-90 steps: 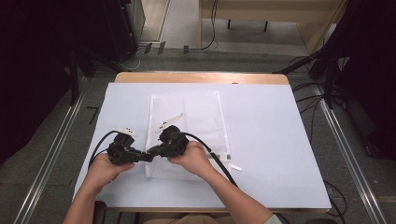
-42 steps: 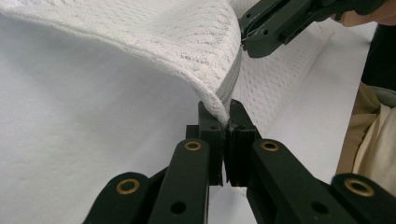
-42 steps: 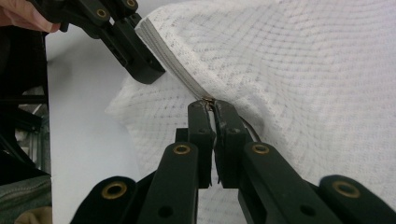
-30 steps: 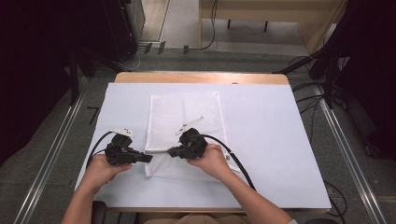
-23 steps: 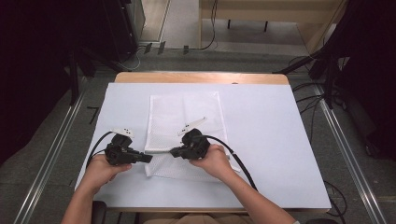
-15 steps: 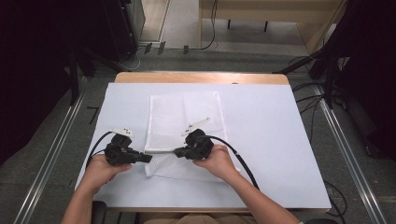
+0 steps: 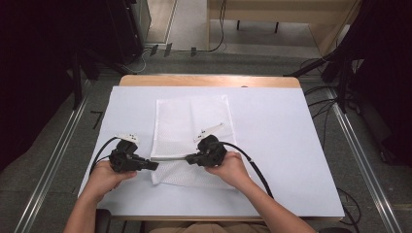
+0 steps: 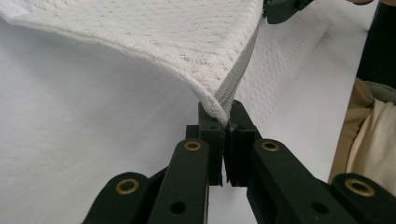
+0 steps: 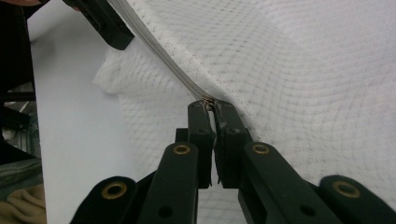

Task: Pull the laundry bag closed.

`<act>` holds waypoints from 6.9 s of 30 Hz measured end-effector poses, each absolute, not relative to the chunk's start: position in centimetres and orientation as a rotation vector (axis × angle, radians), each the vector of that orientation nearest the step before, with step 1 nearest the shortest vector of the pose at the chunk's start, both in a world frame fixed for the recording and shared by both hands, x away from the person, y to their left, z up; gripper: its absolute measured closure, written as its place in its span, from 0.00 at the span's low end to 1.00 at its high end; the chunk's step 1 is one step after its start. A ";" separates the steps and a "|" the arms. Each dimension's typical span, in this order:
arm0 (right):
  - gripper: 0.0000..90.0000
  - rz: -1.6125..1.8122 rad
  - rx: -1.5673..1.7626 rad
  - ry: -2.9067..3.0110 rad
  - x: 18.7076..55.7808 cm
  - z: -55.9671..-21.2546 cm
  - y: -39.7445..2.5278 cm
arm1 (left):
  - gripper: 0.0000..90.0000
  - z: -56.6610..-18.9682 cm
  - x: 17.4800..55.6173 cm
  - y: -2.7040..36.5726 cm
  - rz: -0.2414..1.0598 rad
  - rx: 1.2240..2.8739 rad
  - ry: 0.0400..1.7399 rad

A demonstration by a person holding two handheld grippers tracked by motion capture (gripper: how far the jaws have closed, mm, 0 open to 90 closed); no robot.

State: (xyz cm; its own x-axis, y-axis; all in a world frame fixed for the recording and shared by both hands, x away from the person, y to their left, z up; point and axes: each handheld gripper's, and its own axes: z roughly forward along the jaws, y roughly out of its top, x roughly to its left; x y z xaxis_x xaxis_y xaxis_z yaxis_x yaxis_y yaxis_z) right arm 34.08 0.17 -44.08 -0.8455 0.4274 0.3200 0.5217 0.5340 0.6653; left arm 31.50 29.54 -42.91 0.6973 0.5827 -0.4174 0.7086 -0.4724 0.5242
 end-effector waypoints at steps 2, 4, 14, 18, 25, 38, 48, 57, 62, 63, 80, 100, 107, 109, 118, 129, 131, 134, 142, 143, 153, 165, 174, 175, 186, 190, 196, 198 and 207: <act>0.98 -1.205 -0.830 -2.641 34.1 -44.1 0.0 | 0.98 -43.0 31.5 29.5 -0.236 2.217 0.980; 0.98 -1.211 -0.823 -2.639 34.1 -44.1 -0.1 | 0.98 -43.0 31.5 29.5 -0.241 2.214 0.977; 0.98 -1.194 -0.845 -2.643 34.1 -44.4 -0.8 | 0.98 -43.0 31.5 29.6 -0.245 2.217 0.981; 0.98 -1.192 -0.859 -2.643 34.1 -44.4 -1.3 | 0.98 -43.0 31.5 29.7 -0.243 2.210 0.985; 0.98 -1.181 -0.886 -2.640 34.3 -44.5 -2.4 | 0.98 -43.1 31.5 29.7 -0.247 2.211 0.989; 0.98 -1.167 -0.903 -2.650 34.2 -44.6 -3.2 | 0.98 -43.1 31.5 29.9 -0.260 2.209 0.995; 0.98 -1.164 -0.909 -2.656 34.2 -44.5 -3.7 | 0.98 -43.1 31.5 30.0 -0.266 2.207 0.991; 0.98 -1.165 -0.913 -2.663 34.2 -44.3 -4.3 | 0.98 -43.1 31.5 30.0 -0.270 2.208 0.988; 0.98 -1.149 -0.936 -2.659 34.2 -44.3 -5.1 | 0.98 -43.1 31.5 30.0 -0.280 2.208 0.994; 0.98 -1.145 -0.939 -2.660 34.2 -44.4 -5.2 | 0.98 -43.2 31.5 30.0 -0.280 2.207 0.996; 0.98 -1.147 -0.959 -2.659 33.8 -44.7 -6.5 | 0.98 -43.2 31.5 30.1 -0.293 2.212 0.991; 0.98 -1.137 -1.006 -2.643 34.0 -44.9 -8.0 | 0.98 -43.2 31.4 30.3 -0.296 2.209 0.997; 0.98 -1.134 -1.014 -2.650 33.8 -44.8 -8.4 | 0.98 -43.1 31.3 30.4 -0.289 2.204 1.001; 0.98 -1.135 -1.017 -2.647 33.9 -44.8 -8.7 | 0.98 -43.1 31.4 30.4 -0.295 2.205 1.000; 0.98 -1.133 -1.048 -2.644 33.9 -44.8 -9.8 | 0.98 -43.2 31.4 30.5 -0.303 2.199 1.007; 0.98 -1.129 -1.066 -2.634 33.8 -44.8 -10.8 | 0.98 -43.2 31.3 30.7 -0.293 2.202 1.011; 0.98 -1.131 -1.064 -2.636 33.8 -44.9 -11.0 | 0.98 -43.2 31.4 30.7 -0.300 2.200 1.006; 0.98 -1.136 -1.077 -2.625 33.9 -44.9 -11.3 | 0.98 -43.3 31.4 30.6 -0.302 2.205 1.007; 0.98 -1.129 -1.071 -2.638 33.8 -44.8 -11.6 | 0.98 -43.2 31.3 30.7 -0.301 2.202 1.012; 0.98 -1.126 -1.080 -2.629 33.8 -44.8 -11.8 | 0.98 -43.2 31.3 30.7 -0.297 2.199 1.009; 0.98 -1.115 -1.080 -2.625 33.7 -44.9 -12.4 | 0.98 -43.2 31.2 30.7 -0.305 2.209 0.998; 0.97 -1.122 -1.096 -2.621 33.7 -45.0 -12.4 | 0.97 -43.6 31.4 30.5 -0.324 2.221 0.999; 0.84 -1.197 -1.084 -2.614 33.7 -44.8 -12.4 | 0.69 -43.6 31.7 30.7 -0.309 2.190 1.036; 0.79 -1.210 -1.086 -2.623 33.6 -44.7 -12.4 | 0.67 -43.4 31.7 30.8 -0.286 2.175 1.037; 0.53 -1.300 -1.156 -2.689 34.0 -44.2 -13.5 | 0.45 -42.8 31.9 31.8 -0.089 2.065 1.089; 0.45 -1.332 -1.180 -2.714 34.2 -44.0 -14.2 | 0.42 -42.6 31.9 32.3 -0.012 2.022 1.110; 0.42 -1.335 -1.251 -2.730 34.8 -44.1 -16.1 | 0.39 -42.5 32.0 32.9 0.088 2.013 1.165; 0.40 -1.346 -1.285 -2.731 34.9 -44.1 -16.9 | 0.38 -42.5 32.0 33.0 0.113 2.013 1.170; 0.32 -1.400 -1.432 -2.714 35.5 -44.4 -19.9 | 0.36 -42.7 32.1 33.5 0.166 1.997 1.214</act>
